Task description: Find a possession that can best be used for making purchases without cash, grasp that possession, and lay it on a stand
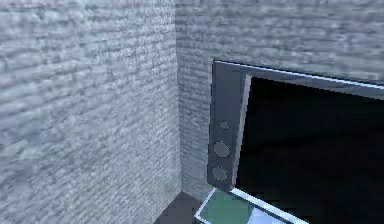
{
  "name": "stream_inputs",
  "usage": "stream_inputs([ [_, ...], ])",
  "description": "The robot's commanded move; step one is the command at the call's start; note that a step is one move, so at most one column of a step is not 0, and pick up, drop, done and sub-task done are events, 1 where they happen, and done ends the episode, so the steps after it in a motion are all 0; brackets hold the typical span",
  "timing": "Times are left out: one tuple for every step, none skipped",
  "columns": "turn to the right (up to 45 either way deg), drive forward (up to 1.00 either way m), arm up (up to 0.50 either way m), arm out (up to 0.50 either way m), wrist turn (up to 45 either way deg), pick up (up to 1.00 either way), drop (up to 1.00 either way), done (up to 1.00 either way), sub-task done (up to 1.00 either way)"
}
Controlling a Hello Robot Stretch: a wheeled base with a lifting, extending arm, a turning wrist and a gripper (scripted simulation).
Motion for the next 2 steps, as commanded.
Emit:
stream_inputs([
  [-18.0,0.00,0.00,0.00,0.0,0.00,0.00,0.00,0.00],
  [-3.0,0.00,0.00,0.00,0.0,0.00,0.00,0.00,0.00],
])
